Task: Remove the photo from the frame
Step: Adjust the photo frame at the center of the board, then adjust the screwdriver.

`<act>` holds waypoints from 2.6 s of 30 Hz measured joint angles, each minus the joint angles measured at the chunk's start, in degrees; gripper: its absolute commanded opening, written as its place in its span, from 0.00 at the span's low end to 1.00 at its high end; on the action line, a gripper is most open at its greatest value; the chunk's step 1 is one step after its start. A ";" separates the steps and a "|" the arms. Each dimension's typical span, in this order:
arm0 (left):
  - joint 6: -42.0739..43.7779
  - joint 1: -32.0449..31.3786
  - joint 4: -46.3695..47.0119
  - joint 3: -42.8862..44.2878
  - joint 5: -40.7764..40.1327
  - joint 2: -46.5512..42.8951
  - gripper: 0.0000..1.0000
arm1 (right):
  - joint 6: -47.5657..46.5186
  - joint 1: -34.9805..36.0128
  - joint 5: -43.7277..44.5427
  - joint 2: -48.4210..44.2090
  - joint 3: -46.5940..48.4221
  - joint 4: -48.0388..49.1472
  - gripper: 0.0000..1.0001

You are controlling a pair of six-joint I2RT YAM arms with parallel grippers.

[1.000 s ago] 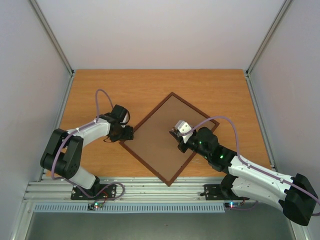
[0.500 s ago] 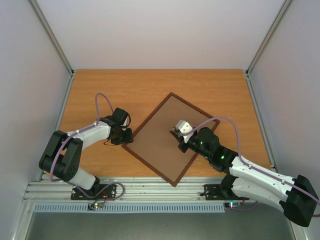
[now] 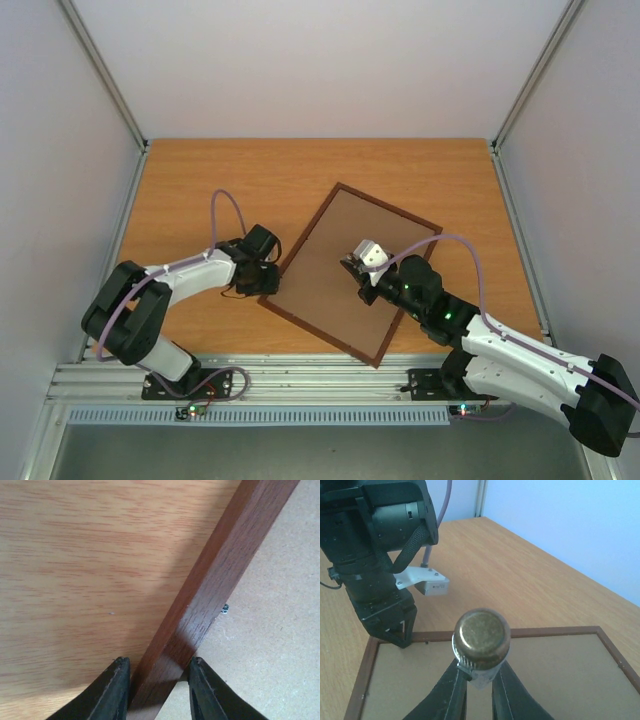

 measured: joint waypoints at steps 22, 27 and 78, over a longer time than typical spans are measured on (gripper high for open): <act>-16.28 -5.18 8.13 -10.91 -0.09 -9.94 0.08 | 0.22 0.00 -1.31 -0.57 -0.13 0.02 0.01; -21.84 -7.96 9.53 -11.41 -1.70 -10.16 0.08 | 0.24 0.00 -1.55 -1.55 -0.17 0.00 0.01; -44.72 -11.82 37.46 -25.22 -4.79 -53.92 0.87 | 12.96 10.82 -7.48 20.28 -0.96 44.57 0.01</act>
